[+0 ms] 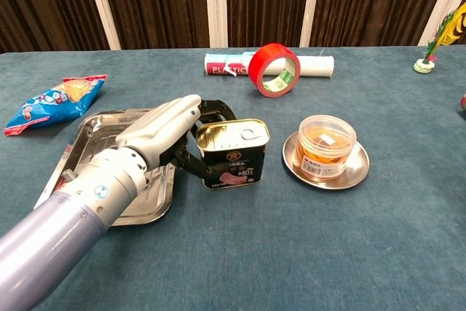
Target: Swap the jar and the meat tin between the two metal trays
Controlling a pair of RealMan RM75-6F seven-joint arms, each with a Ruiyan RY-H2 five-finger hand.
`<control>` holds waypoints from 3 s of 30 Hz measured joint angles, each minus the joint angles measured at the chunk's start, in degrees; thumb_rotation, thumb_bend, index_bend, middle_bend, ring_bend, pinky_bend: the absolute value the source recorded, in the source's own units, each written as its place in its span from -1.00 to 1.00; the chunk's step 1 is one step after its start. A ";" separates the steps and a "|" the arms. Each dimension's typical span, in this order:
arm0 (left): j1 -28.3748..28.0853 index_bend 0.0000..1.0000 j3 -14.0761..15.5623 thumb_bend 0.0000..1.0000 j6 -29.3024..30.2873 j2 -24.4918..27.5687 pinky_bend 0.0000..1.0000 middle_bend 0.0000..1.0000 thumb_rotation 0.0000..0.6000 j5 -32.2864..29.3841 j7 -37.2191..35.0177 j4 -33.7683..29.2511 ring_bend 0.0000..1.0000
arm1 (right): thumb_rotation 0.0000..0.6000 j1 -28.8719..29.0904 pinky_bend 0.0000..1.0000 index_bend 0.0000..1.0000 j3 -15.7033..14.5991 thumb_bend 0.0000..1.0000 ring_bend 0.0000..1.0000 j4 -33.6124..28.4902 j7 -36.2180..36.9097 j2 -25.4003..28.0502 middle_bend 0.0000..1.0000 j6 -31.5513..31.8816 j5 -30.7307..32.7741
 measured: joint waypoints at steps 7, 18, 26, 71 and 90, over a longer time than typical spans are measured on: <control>-0.51 0.00 -1.05 0.39 1.03 0.05 -0.25 0.06 1.00 -0.17 0.07 0.32 -0.30 | 1.00 -0.15 -1.00 -0.98 0.16 -0.93 -1.00 -0.26 -0.23 0.11 -0.95 -0.39 0.03; 0.59 -0.01 -2.42 0.36 4.05 6.70 -0.25 0.03 1.00 1.54 -2.13 -8.25 -0.30 | 1.00 -0.54 -1.00 -0.98 0.49 -0.93 -1.00 -0.87 -0.61 0.12 -0.93 -0.55 0.19; 5.78 -0.02 -0.66 0.35 6.82 20.78 -0.26 0.02 1.00 2.31 -3.93 -17.15 -0.30 | 1.00 -0.47 -1.00 -0.98 0.57 -0.93 -1.00 -1.04 -1.48 -0.42 -0.93 -1.30 0.45; 9.63 -0.70 10.95 -0.74 5.14 30.73 -0.83 -1.00 1.00 11.38 -34.84 -4.60 -1.00 | 1.00 -1.08 -1.00 -0.96 1.23 -0.93 -1.00 -2.35 -0.85 0.41 -0.91 -2.25 1.37; 29.84 -0.67 14.33 -0.69 29.63 52.43 -0.83 -0.98 1.00 8.49 -10.78 -28.11 -1.00 | 1.00 -1.71 -1.00 -0.96 2.64 -0.93 -1.00 5.59 -3.70 -3.16 -0.91 6.20 -5.64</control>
